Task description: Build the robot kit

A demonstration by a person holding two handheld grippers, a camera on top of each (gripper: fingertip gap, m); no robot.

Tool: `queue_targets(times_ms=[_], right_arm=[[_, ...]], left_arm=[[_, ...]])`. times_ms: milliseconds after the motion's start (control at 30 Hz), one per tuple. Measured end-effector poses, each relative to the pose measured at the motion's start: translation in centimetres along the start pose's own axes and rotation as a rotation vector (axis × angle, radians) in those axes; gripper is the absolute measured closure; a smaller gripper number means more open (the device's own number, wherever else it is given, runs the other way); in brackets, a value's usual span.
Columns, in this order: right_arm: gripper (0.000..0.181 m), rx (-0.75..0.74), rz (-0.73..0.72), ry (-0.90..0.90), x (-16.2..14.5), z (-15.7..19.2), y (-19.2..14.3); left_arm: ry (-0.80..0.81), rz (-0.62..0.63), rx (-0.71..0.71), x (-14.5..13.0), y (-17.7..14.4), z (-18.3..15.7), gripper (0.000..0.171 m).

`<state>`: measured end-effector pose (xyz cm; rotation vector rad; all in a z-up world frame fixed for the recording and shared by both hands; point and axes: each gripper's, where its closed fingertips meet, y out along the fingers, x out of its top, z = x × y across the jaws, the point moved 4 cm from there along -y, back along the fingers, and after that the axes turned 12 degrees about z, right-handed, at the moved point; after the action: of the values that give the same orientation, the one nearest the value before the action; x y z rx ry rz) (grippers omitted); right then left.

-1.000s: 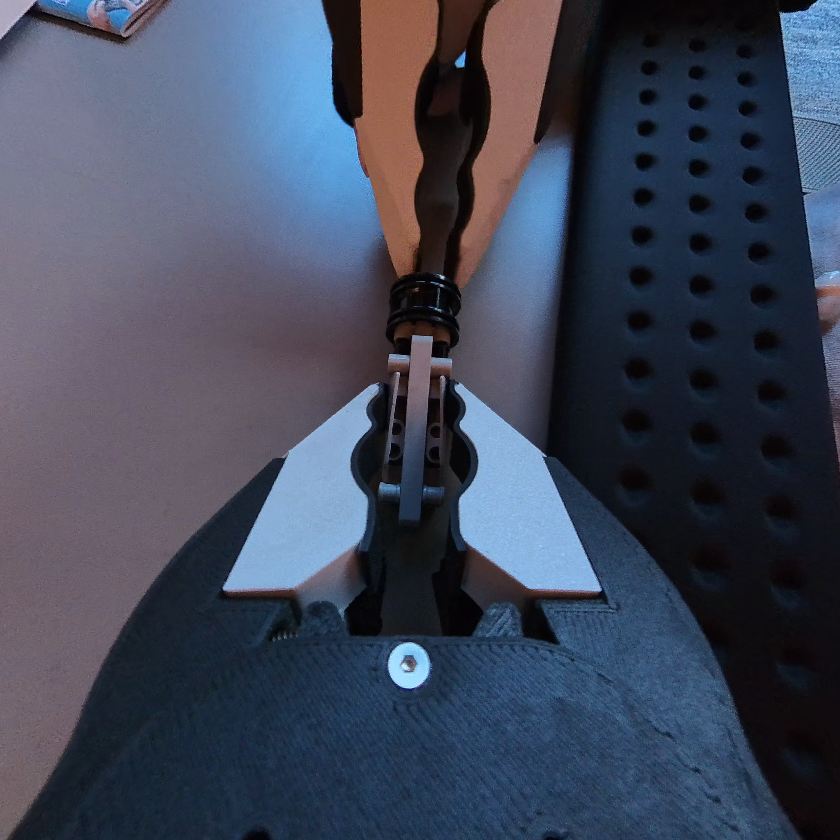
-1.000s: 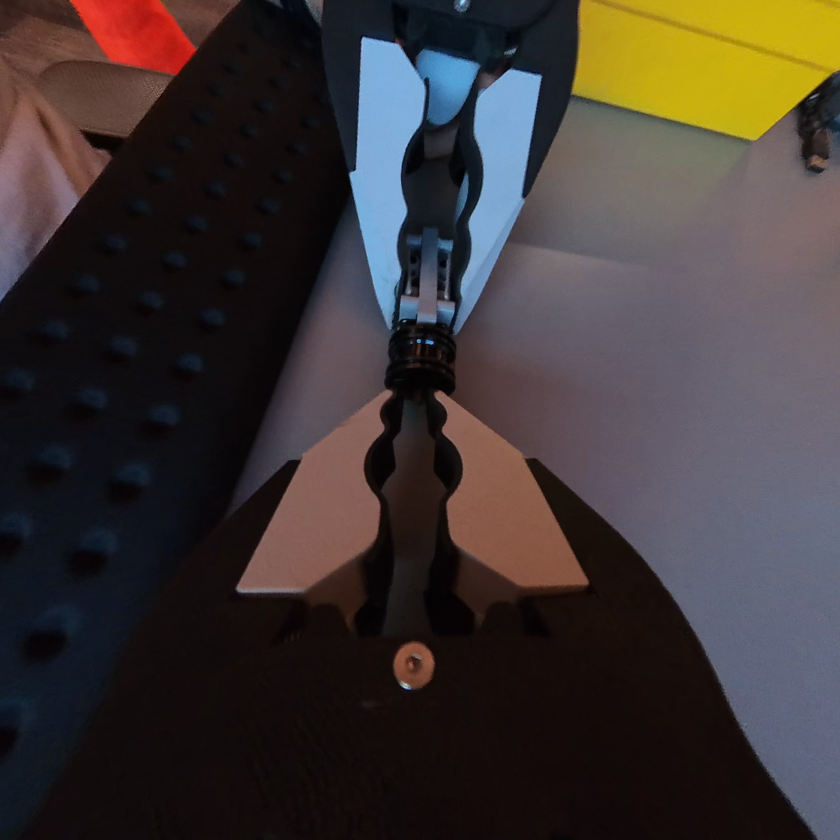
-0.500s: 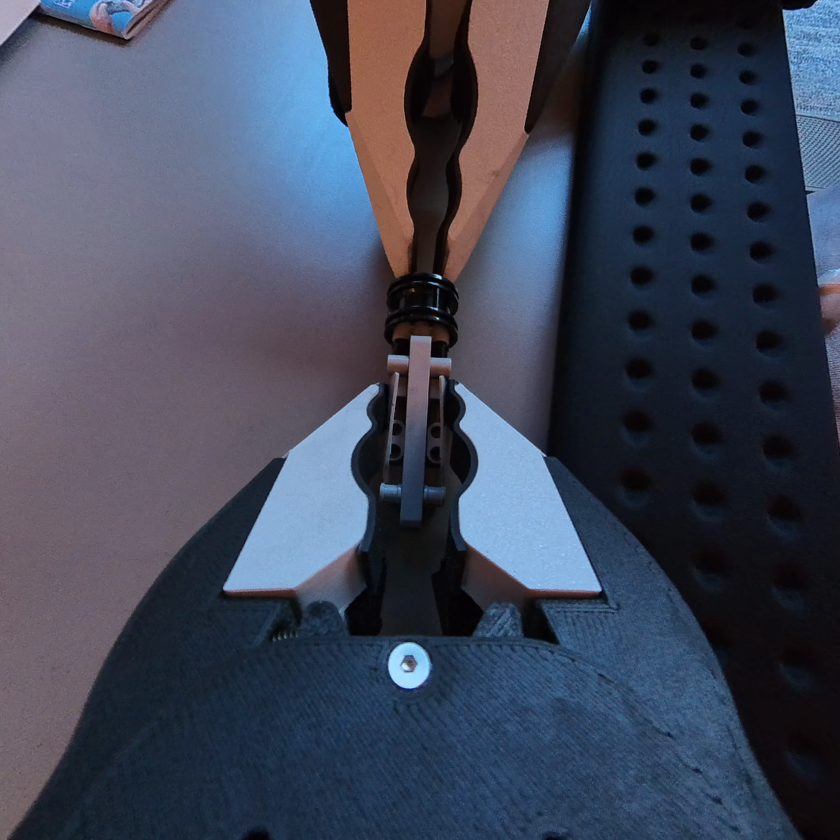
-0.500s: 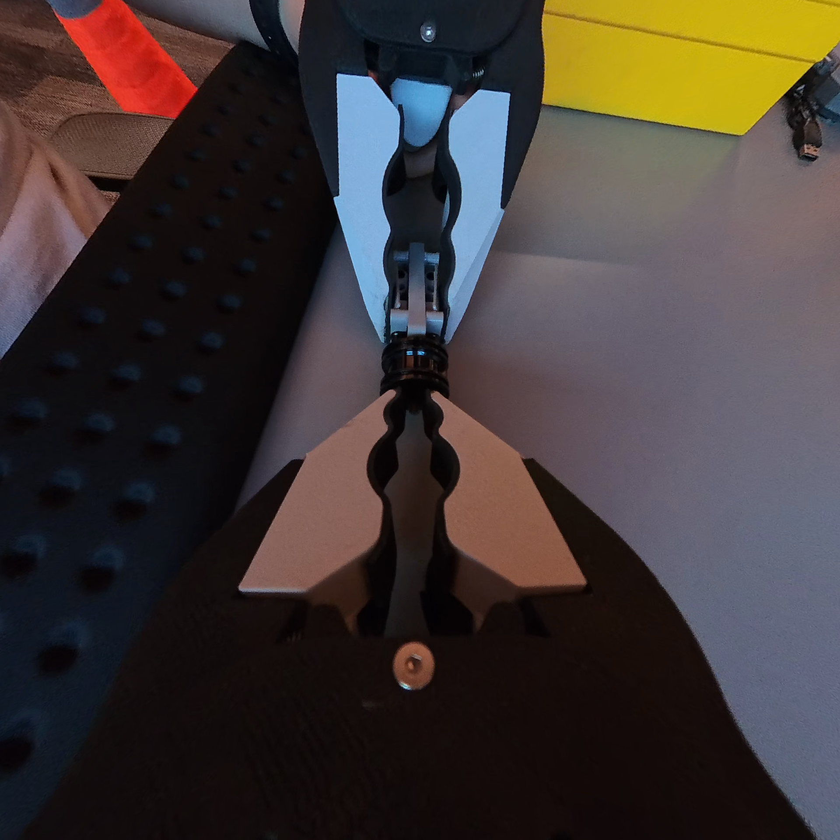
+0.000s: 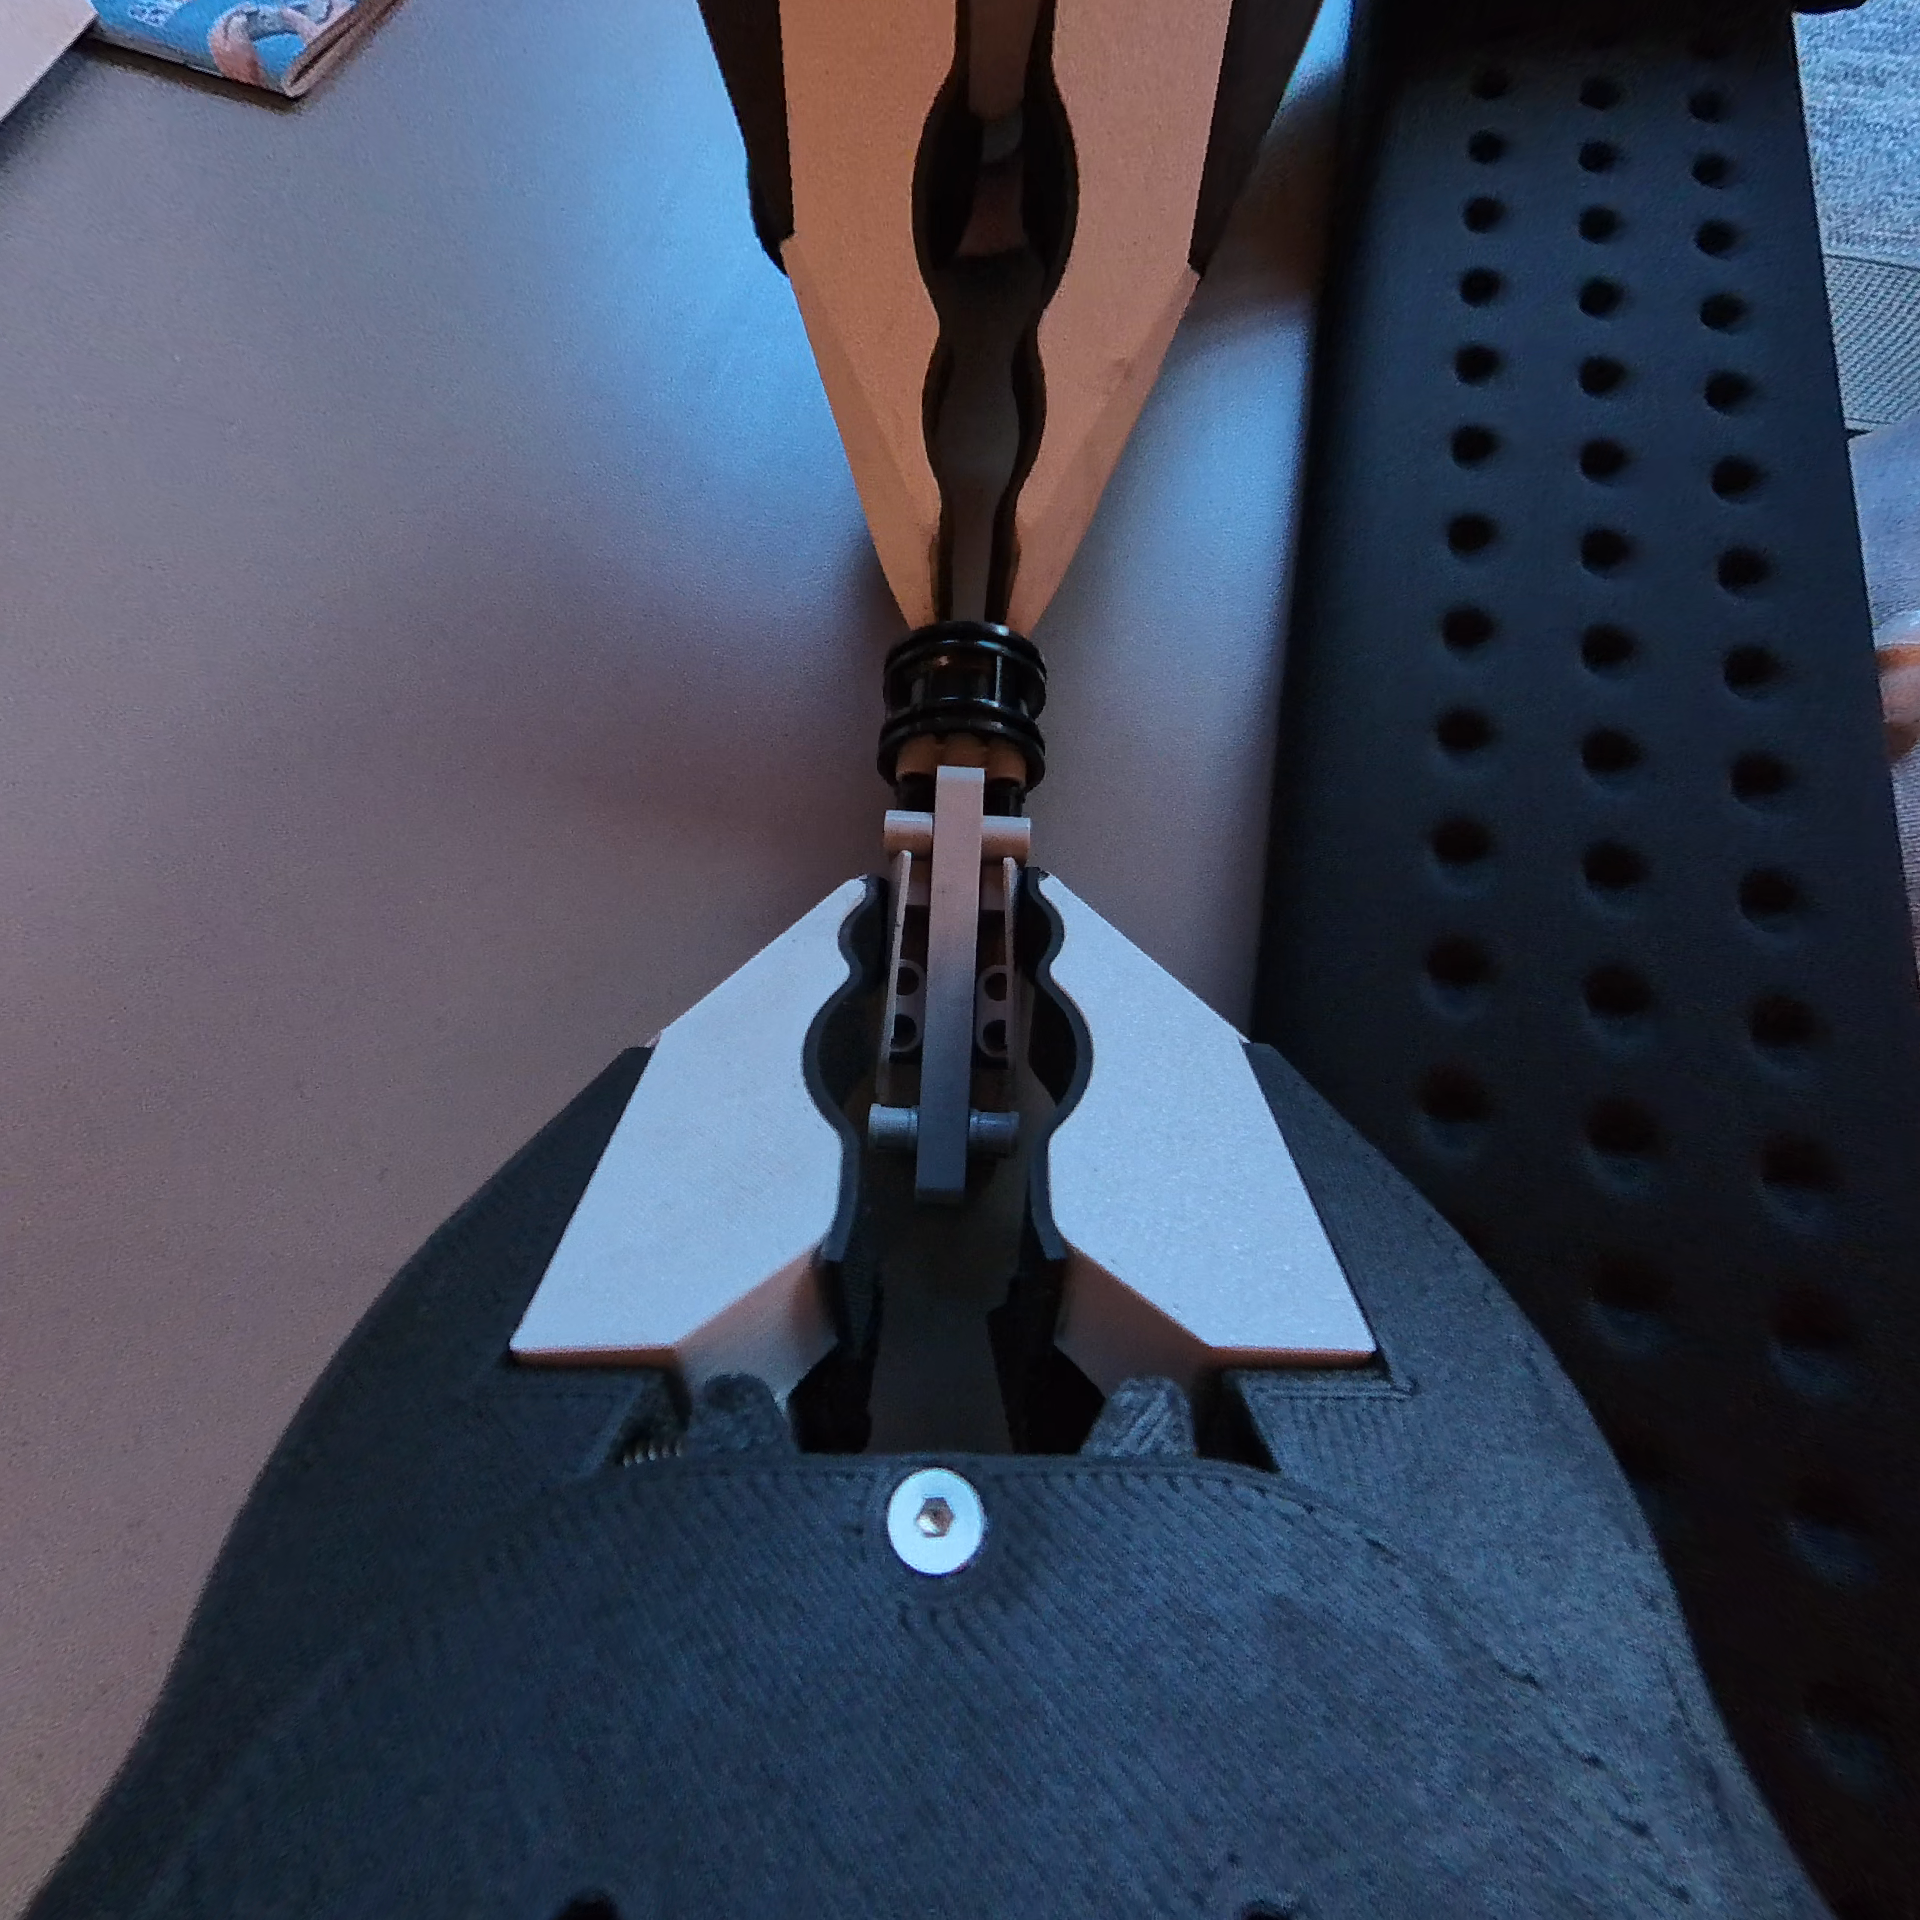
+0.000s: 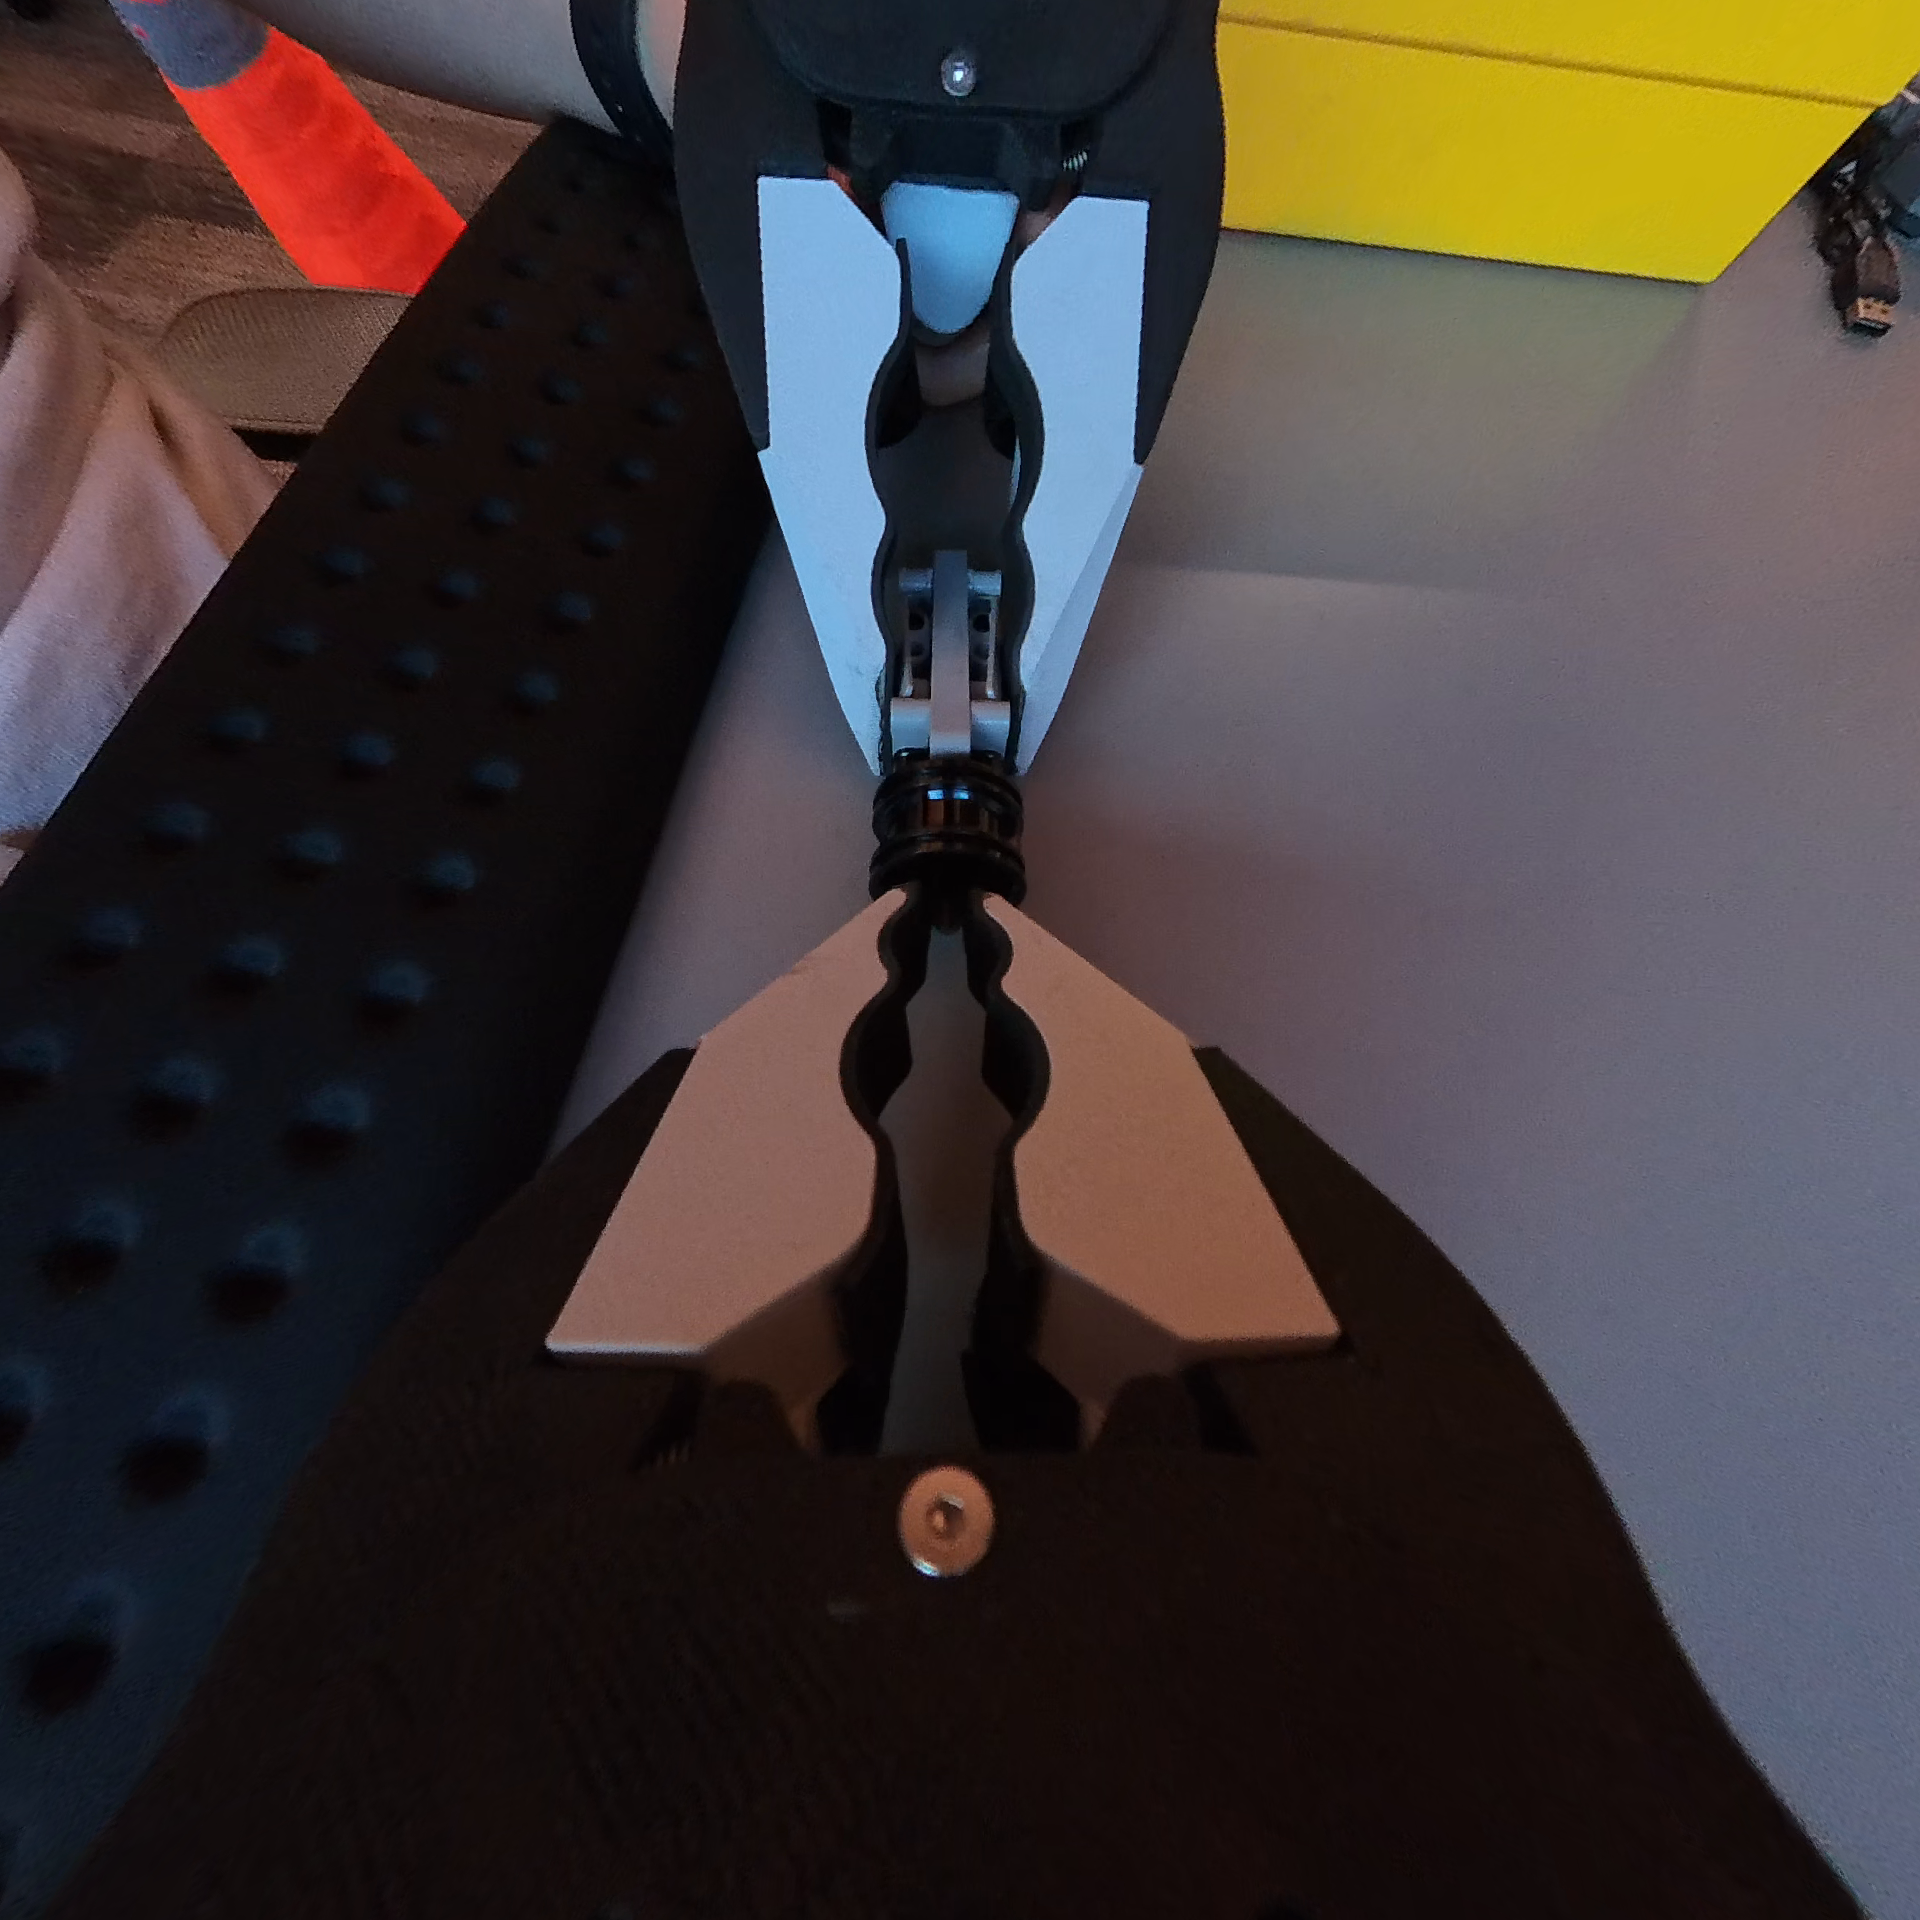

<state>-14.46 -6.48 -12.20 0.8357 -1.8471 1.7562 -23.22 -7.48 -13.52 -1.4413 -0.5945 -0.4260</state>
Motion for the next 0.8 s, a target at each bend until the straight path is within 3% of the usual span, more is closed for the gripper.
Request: queue_targets(times_ms=[800], right_arm=[[0.178, -0.061, -0.017, -0.179, -0.12, 0.48, -0.20]], left_arm=[[0.008, 0.000, -0.001, 0.01, 0.00, -0.09, 0.147]])
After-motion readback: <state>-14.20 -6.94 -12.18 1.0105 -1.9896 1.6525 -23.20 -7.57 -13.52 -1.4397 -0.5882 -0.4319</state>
